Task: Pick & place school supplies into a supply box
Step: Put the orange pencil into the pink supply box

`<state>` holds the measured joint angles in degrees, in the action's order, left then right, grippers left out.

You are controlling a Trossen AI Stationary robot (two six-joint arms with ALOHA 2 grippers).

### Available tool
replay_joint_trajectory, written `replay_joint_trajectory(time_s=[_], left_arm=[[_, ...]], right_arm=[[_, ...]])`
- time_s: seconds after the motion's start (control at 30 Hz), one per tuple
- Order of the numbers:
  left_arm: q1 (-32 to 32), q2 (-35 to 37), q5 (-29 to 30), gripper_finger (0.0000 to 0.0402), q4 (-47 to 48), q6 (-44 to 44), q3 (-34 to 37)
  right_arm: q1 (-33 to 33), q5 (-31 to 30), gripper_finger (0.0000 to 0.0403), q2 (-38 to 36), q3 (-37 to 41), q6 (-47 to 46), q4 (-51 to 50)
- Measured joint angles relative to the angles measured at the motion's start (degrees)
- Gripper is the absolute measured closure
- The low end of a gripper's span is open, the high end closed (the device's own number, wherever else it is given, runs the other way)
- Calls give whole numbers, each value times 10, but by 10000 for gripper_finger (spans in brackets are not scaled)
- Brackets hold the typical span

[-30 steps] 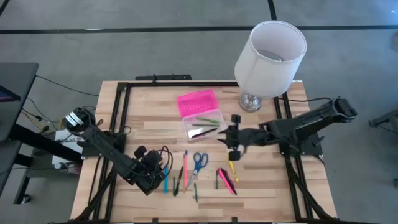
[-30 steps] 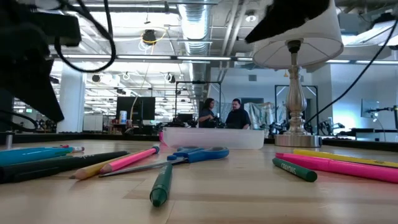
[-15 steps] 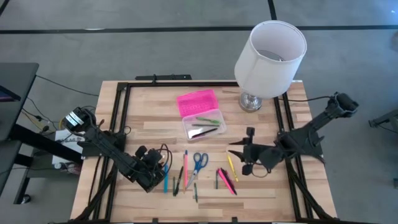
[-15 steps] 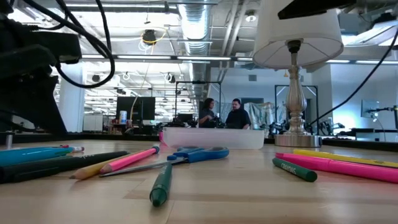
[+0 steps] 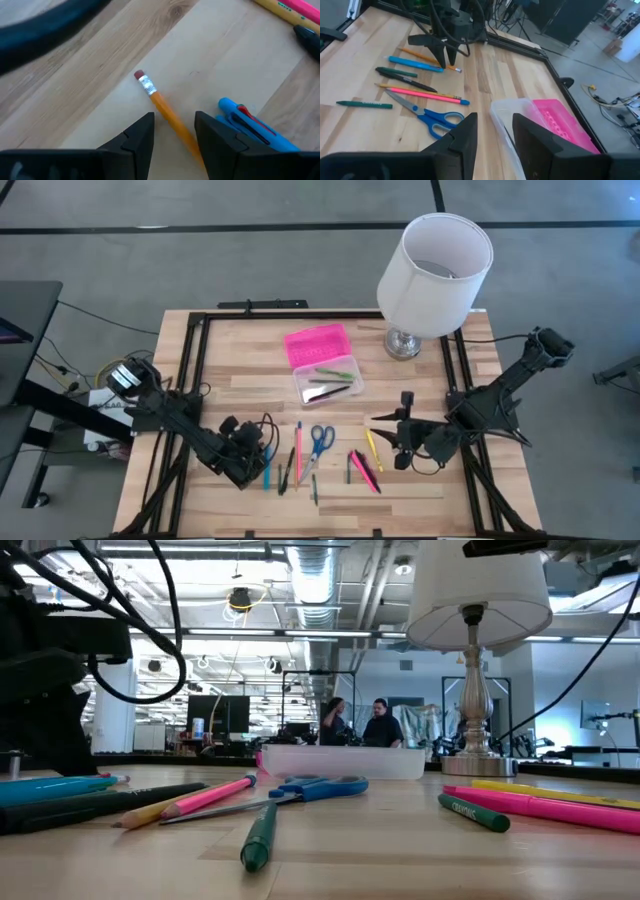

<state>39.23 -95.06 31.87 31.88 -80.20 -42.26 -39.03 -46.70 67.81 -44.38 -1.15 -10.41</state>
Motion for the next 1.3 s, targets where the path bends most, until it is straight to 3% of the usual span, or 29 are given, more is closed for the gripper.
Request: replay_joint_trajectory(time_s=[0.2,0.5,0.87,1.3], left_arm=[[-3,-4,-18,263,6,3,-2],[-18,-2,-102,263,36,-8,-5],[-66,-5,-211,263,117,29,-58],[-89,-5,-334,263,120,48,-68]], right_arm=[[0,0,284,0,0,-1,1],[0,0,284,0,0,-4,2],[-3,4,285,11,8,-30,-12],[-10,-1,285,94,8,-35,-22]])
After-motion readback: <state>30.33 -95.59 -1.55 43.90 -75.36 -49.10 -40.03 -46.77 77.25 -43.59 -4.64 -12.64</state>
